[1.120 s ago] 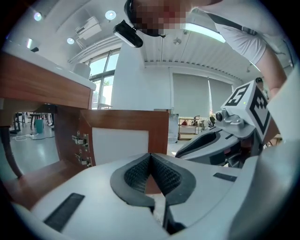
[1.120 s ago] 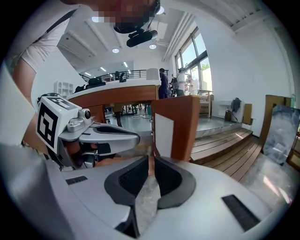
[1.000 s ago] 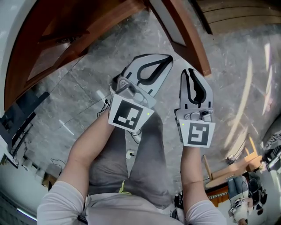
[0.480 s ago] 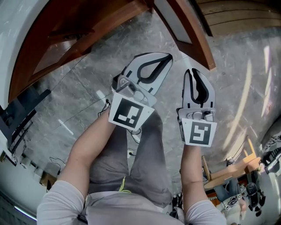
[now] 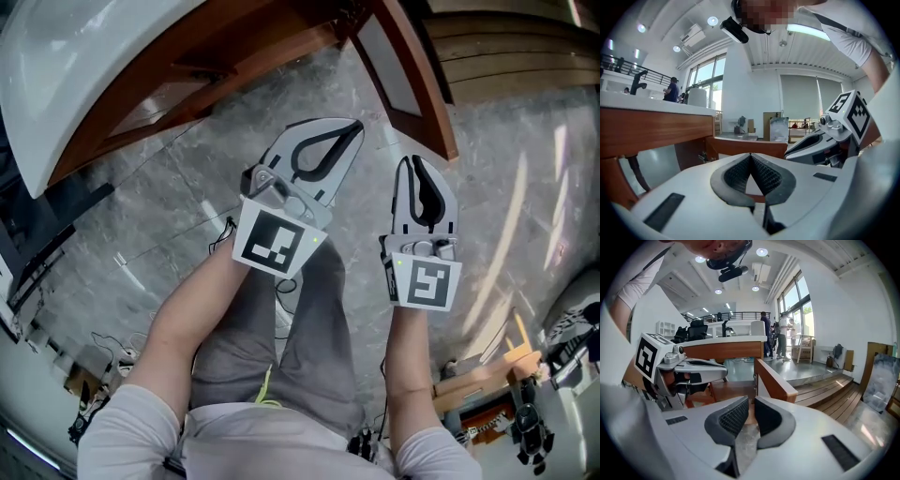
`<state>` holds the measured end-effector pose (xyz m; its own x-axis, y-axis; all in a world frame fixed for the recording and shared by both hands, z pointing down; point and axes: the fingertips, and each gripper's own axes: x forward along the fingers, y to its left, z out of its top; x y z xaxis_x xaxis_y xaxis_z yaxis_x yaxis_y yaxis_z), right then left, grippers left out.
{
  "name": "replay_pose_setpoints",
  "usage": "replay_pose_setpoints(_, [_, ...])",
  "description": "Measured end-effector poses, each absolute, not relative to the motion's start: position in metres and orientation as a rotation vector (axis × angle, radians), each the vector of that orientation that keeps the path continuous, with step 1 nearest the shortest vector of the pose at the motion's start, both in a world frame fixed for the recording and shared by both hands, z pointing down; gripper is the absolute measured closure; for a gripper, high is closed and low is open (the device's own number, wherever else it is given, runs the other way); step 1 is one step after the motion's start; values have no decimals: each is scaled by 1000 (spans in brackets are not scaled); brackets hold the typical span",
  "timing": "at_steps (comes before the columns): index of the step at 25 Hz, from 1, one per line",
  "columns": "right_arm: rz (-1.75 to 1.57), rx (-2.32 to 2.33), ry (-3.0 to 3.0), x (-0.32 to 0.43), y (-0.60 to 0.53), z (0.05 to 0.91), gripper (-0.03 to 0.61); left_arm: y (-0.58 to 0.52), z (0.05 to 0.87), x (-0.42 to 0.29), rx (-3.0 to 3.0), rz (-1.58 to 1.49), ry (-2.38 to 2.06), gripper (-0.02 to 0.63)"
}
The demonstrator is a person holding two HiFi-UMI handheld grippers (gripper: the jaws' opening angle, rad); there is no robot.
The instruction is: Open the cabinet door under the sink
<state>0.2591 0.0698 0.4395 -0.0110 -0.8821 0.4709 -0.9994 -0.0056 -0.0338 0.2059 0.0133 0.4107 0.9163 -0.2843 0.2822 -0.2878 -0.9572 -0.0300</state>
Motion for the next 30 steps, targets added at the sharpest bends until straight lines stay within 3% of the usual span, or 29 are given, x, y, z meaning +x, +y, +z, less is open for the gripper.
replay_pose_setpoints(20, [458,1775,-2168,130,2,263,543,-51,207,51,3018,329,-835,607])
replay_pose_setpoints(30, [440,1790,-2200,105,-2,180,543,-61,129,-13,2961,266,-1026,607])
